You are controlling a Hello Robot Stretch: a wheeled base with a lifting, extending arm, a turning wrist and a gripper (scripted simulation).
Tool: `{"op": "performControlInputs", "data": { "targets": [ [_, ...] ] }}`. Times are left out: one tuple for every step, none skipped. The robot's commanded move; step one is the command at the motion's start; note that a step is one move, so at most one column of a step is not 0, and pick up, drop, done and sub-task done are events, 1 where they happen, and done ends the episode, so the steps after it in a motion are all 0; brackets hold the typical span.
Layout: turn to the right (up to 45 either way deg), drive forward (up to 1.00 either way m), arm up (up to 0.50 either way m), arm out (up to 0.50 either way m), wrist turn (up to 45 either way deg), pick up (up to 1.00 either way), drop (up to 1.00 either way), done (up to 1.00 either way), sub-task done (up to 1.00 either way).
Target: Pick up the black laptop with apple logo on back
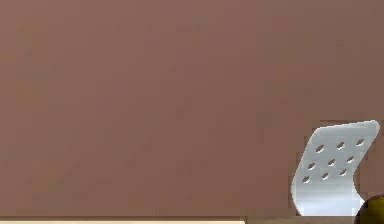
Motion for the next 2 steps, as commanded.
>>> {"op": "performControlInputs", "data": {
  "targets": [
    [0.0, 0.0, 0.5, 0.0, 0.0, 0.0, 0.0, 0.0, 0.0],
    [0.0, 0.0, 0.34, 0.0, 0.0, 0.0, 0.0, 0.0, 0.0]
  ]
}}
